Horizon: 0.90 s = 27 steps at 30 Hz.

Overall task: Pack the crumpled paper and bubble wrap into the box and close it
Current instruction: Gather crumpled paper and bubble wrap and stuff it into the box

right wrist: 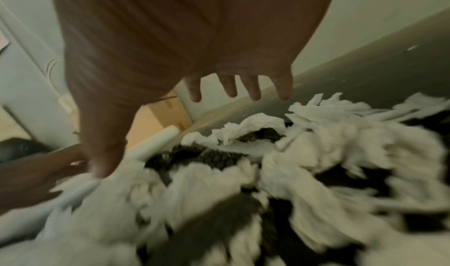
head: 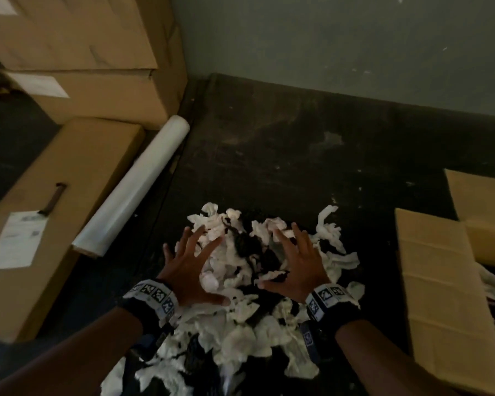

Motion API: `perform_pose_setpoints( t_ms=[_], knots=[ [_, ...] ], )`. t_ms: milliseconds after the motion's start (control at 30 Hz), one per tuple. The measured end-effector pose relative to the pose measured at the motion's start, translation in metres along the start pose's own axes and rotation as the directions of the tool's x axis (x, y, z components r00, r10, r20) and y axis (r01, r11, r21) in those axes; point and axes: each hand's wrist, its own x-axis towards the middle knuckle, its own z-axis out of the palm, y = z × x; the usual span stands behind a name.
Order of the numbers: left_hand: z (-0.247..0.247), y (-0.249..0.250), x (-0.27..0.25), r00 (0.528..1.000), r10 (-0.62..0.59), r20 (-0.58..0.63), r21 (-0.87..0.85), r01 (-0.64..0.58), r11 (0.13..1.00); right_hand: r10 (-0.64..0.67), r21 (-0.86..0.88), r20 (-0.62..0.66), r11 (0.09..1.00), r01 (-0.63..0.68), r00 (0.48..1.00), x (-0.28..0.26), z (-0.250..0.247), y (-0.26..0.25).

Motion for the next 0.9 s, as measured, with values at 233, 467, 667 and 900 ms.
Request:
perform_pose_setpoints(
  t_ms=[233,467,667,900],
  knots=[
    [0.014,0.027,0.002,0.996,0.007,0.089,0.108,-0.017,0.994,-0.064,-0.187,0.14,0.978,0.09,0.988,0.001,0.002,-0.003],
    [0.025,0.04,0.05,0.972,-0.147,0.186,0.092,0.132,0.987,-0.153,-0.304,0.295,0.921,0.245,0.943,0.064,-0.003,-0.014],
    [0.054,0.027,0.066,0.982,-0.162,0.097,0.146,0.147,0.978,-0.178,-0.364,0.308,0.885,0.289,0.935,0.096,0.035,-0.003],
    [0.065,0.025,0.063,0.988,-0.132,-0.077,0.107,0.14,0.984,-0.261,-0.325,0.2,0.892,0.315,0.944,0.096,0.042,0.024]
  ],
)
